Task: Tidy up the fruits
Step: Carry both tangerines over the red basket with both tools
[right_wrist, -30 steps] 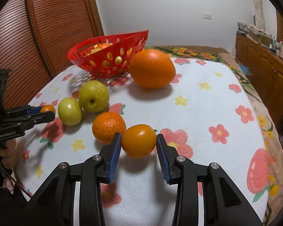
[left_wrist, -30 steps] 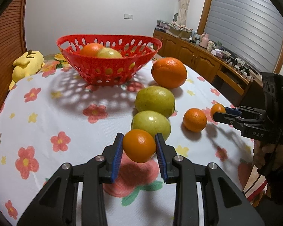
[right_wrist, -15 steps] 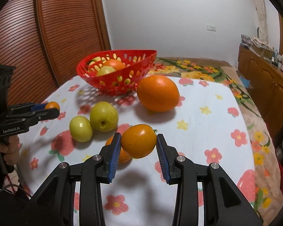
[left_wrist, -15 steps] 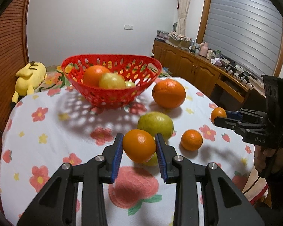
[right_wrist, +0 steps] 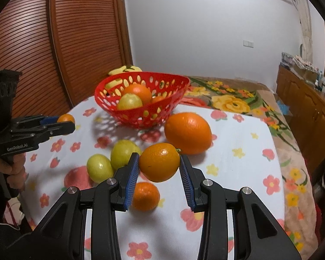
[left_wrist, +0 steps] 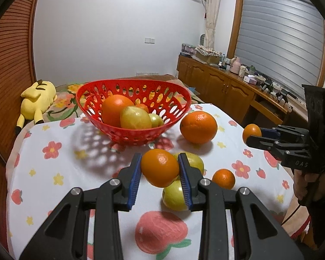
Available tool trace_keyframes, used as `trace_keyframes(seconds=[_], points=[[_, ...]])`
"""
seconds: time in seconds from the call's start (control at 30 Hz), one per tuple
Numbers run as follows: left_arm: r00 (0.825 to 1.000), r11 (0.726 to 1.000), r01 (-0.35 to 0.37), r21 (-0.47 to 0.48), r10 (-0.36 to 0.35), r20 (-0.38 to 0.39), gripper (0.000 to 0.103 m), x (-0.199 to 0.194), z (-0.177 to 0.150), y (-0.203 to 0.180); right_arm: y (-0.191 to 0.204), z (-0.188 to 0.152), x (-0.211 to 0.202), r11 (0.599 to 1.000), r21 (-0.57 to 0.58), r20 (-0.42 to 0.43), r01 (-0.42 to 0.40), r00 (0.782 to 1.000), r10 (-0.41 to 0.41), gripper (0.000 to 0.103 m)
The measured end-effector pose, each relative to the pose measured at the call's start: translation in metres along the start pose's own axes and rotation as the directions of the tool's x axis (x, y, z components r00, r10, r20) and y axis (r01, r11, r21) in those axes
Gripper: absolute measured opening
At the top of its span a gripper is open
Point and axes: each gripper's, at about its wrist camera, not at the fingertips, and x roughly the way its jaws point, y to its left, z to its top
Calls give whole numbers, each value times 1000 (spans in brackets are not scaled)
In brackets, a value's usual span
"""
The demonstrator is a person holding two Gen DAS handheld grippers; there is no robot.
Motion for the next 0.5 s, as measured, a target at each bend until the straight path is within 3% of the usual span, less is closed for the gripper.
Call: trace_keyframes(seconds=[0.5], points=[[1000,1000,-19,2,19,8,31,15,20,17,7,37,15,998,-58,16,-1,1000,2,37]])
